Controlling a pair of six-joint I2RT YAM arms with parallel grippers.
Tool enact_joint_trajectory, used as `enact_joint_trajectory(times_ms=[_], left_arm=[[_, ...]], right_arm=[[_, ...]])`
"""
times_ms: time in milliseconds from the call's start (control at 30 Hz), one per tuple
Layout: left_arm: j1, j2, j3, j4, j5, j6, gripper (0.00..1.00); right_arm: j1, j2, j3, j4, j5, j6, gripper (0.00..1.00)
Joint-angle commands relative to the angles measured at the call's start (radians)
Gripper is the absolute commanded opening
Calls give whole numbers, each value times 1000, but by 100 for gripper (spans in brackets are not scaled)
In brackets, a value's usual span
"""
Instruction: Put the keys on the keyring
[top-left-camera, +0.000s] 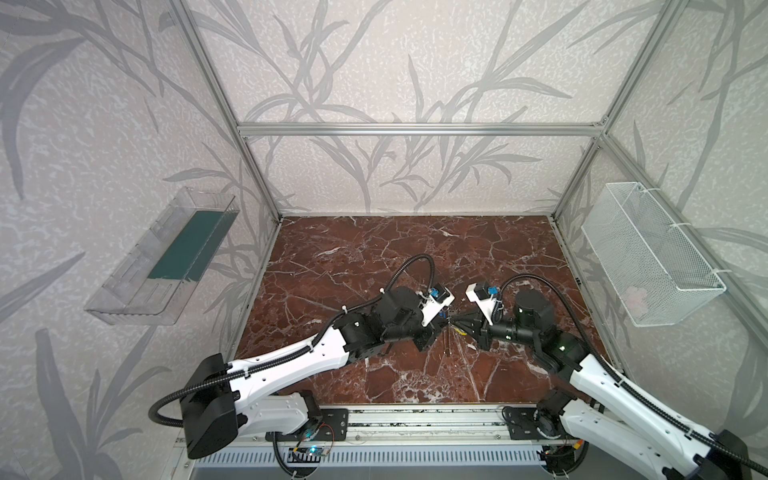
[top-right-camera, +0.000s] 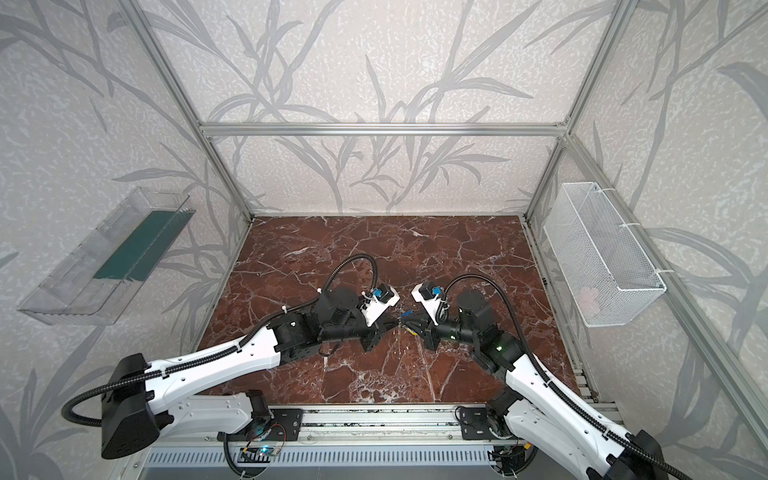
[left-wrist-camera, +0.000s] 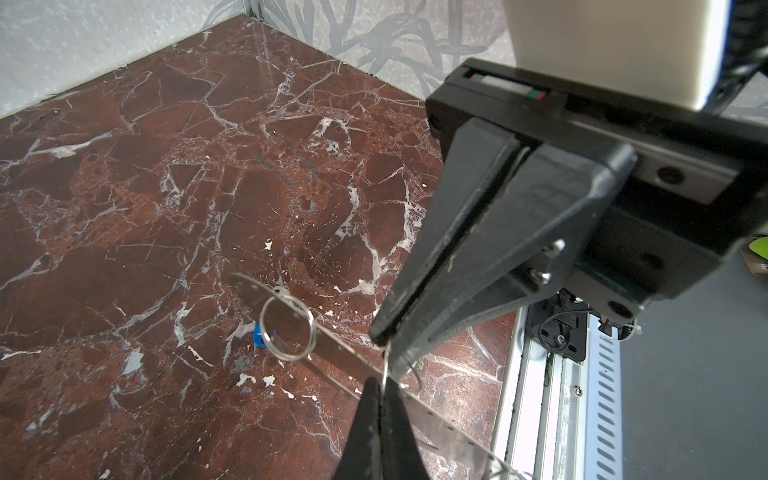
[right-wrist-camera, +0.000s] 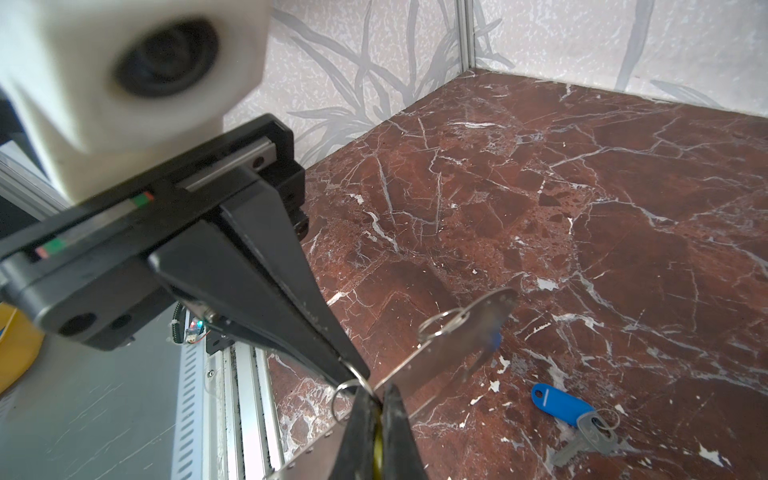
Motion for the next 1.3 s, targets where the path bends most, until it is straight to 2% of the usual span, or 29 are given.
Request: enact_joint_trajectory(times_ms=[0,233,600,833,1033,1267], left_arm=[[-7,-38,-12,47,18,4,0],[-5,-66,-31,61,-63,-15,0],[4,-76,-51,118,-176,-65,0],[8,-70,-29,55,-403,-90,0],[25,-52,-47,80,-412,-94,0],[62,-61,-71,93,-307,-78,0]], right_arm=[[-9,-3,30,27,33,21,0],[-52,15,8,90,11,103,0],[-52,61,9,98,-34,115,0],[-52,113,28,32,-8,98,0],[-52,165,44,-1,-34,82,0],[-52,177,22,17,76,110,0]])
